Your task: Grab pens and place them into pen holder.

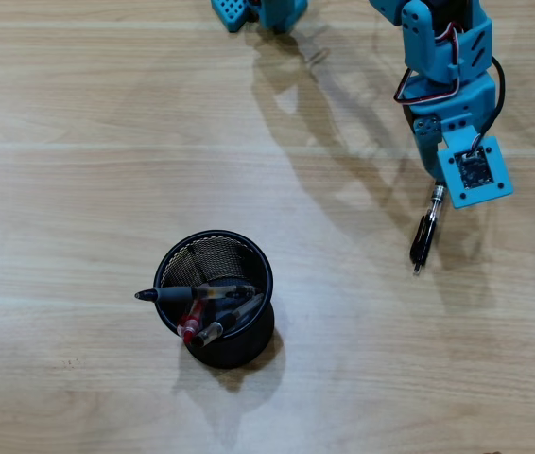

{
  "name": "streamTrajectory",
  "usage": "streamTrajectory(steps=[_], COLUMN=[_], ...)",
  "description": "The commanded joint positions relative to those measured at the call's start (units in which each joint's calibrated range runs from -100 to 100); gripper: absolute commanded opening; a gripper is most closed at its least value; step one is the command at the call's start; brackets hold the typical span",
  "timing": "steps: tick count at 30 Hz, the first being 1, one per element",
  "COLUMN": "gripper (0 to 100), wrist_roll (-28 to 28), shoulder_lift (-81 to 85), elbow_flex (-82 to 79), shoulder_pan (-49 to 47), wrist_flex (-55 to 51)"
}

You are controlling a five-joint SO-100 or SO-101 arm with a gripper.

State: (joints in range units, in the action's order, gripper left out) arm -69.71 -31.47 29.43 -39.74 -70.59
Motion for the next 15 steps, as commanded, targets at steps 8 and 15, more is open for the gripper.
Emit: streamTrajectory(steps=[8,15], gripper=[21,21], wrist_roll=[0.09,-2.19], shoulder_lift=[0.26,-3.10], elbow_flex=[2.70,2.25], shoulder_pan=[-0.16,-1.16], wrist_flex=[2.19,8.21])
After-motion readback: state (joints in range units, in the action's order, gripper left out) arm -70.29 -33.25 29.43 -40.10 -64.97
